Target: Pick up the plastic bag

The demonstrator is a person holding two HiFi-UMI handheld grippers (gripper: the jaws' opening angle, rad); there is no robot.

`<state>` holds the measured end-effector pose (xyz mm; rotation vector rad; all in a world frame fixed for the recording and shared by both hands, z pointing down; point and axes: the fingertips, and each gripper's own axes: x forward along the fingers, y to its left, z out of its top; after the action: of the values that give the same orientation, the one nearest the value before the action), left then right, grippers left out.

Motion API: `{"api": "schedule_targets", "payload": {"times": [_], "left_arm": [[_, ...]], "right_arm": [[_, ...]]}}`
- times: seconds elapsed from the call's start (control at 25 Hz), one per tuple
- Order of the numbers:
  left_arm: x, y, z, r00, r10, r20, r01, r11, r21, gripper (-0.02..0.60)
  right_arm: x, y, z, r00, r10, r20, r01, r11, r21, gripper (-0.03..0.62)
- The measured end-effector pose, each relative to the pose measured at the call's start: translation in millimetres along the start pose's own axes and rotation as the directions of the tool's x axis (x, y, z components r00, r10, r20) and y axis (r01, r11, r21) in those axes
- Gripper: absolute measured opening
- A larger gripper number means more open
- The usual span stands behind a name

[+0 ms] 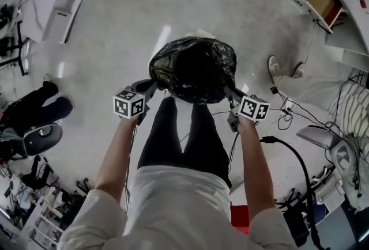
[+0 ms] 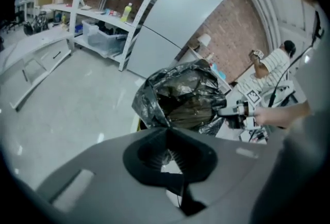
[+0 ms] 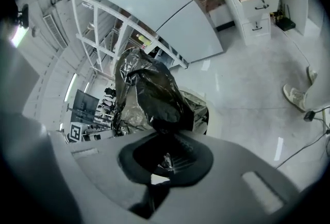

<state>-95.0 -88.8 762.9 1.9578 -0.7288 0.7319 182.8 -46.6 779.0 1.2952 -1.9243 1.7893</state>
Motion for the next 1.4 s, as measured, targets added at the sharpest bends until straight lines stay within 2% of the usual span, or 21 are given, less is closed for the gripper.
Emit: {"api": "schedule_targets", "payload": {"times": [0.48, 0.68, 0.96, 1.24, 1.4], "left_arm": [[-97, -108, 26, 0.995, 0.027, 0.094, -0.035, 0.996, 0.080, 0.006], [-139, -145, 28, 0.986, 0.037, 0.163, -0.050, 0.996, 0.077, 0.006], [-192, -185, 24, 0.958, 0.028, 0.286, -0.045, 0.998, 0.053, 0.006], [-270, -210, 40, 0.909, 0.016, 0.416, -0.080, 0.988, 0.136, 0.006], [-315, -218, 58, 0.889, -0.013, 0.457, -0.084, 0.978, 0.192, 0.006]], "right_arm": [[-96, 88, 0, 0.995, 0.088, -0.051, -0.095, 0.983, -0.155, 0.003], [-134, 124, 0, 0.987, 0.145, -0.063, -0.156, 0.962, -0.224, 0.003], [-171, 168, 0, 0.973, 0.230, -0.027, -0.229, 0.938, -0.260, 0.003], [-213, 248, -1, 0.947, 0.305, 0.103, -0.254, 0.904, -0.345, 0.003], [-233, 292, 1, 0.929, 0.327, 0.175, -0.243, 0.893, -0.379, 0.003]]}}
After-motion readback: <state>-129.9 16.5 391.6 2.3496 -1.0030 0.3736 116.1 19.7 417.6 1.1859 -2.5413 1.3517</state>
